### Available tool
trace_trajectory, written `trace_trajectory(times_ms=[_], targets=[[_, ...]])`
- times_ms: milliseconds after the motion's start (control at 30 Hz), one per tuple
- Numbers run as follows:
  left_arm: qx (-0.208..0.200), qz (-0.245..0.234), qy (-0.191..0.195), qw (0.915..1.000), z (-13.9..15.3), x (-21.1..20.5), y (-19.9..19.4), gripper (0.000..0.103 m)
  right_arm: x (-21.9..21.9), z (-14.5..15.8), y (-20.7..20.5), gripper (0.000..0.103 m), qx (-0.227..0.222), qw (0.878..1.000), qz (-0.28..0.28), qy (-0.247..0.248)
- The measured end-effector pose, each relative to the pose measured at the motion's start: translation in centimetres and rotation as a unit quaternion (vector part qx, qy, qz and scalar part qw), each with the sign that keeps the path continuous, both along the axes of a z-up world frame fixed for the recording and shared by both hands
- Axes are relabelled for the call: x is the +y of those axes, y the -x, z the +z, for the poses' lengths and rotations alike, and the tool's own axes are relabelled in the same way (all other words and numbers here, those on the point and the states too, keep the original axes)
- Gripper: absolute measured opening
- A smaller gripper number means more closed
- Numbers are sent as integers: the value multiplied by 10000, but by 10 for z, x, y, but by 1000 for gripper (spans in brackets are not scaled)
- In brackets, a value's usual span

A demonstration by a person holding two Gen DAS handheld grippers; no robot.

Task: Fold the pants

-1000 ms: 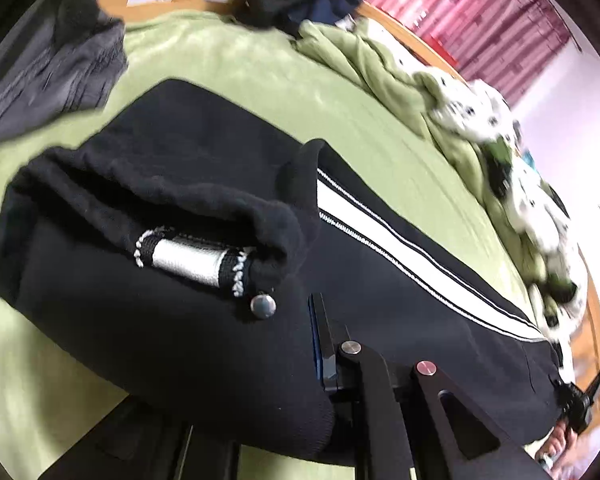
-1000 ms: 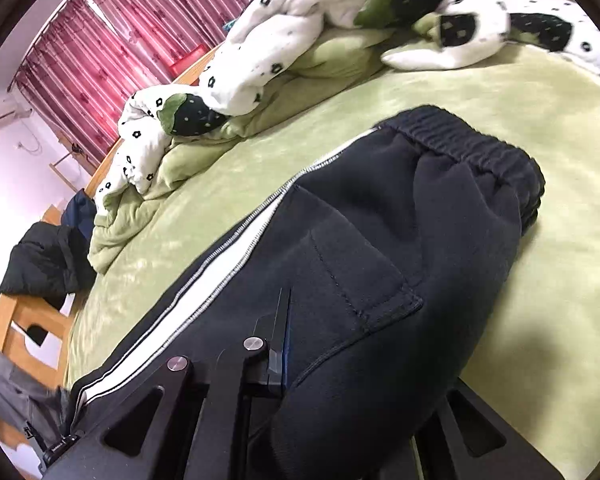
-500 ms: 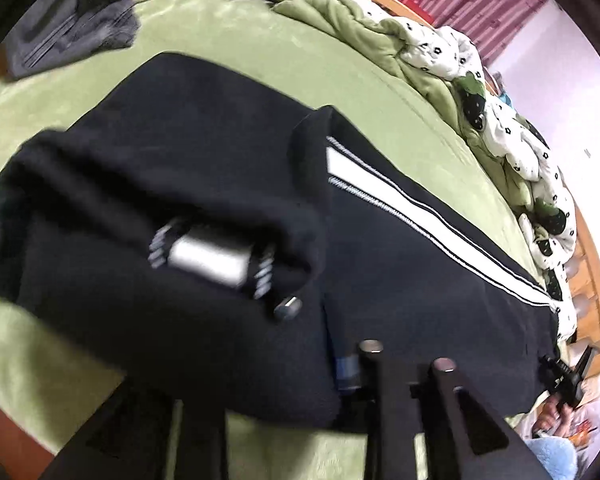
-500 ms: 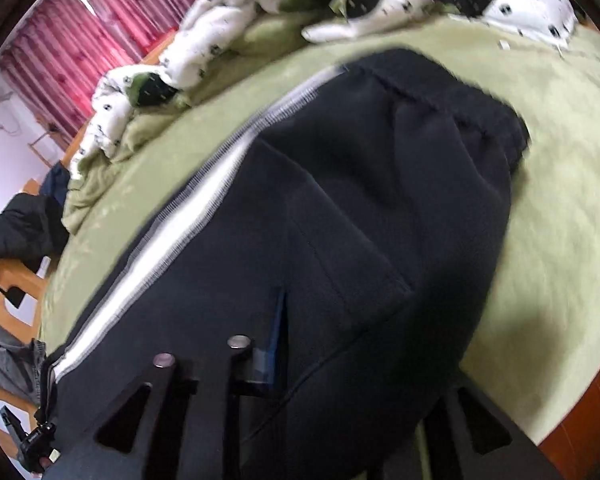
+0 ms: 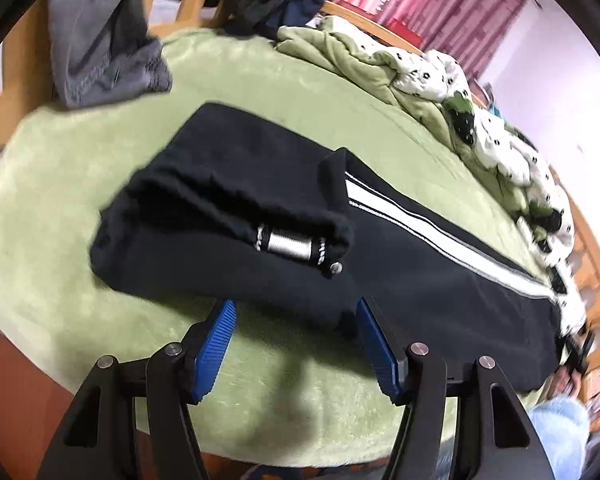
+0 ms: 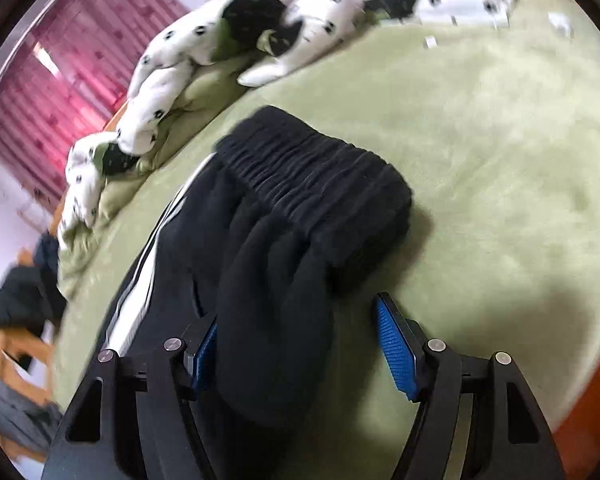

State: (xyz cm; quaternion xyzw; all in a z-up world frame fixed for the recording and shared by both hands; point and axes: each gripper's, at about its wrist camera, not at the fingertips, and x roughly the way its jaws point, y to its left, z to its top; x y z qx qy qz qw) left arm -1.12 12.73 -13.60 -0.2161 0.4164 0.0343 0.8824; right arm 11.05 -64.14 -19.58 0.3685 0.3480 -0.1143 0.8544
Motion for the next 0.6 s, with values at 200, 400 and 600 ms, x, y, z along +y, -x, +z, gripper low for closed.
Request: trace_trajectory(times_ms=[200,400,600], targets=[[-231,-74,-206,9995,19,-13,-4,60,6,54,-17,46,-610,9922,343,1034],[-243,3,-387,9990,17,-32,-32,60,-3,22,-10,57,412,9964,376,646],[-109,197,-577,9981,0,-29,-56,46,-1,32,52,58,369,9969,140,687]])
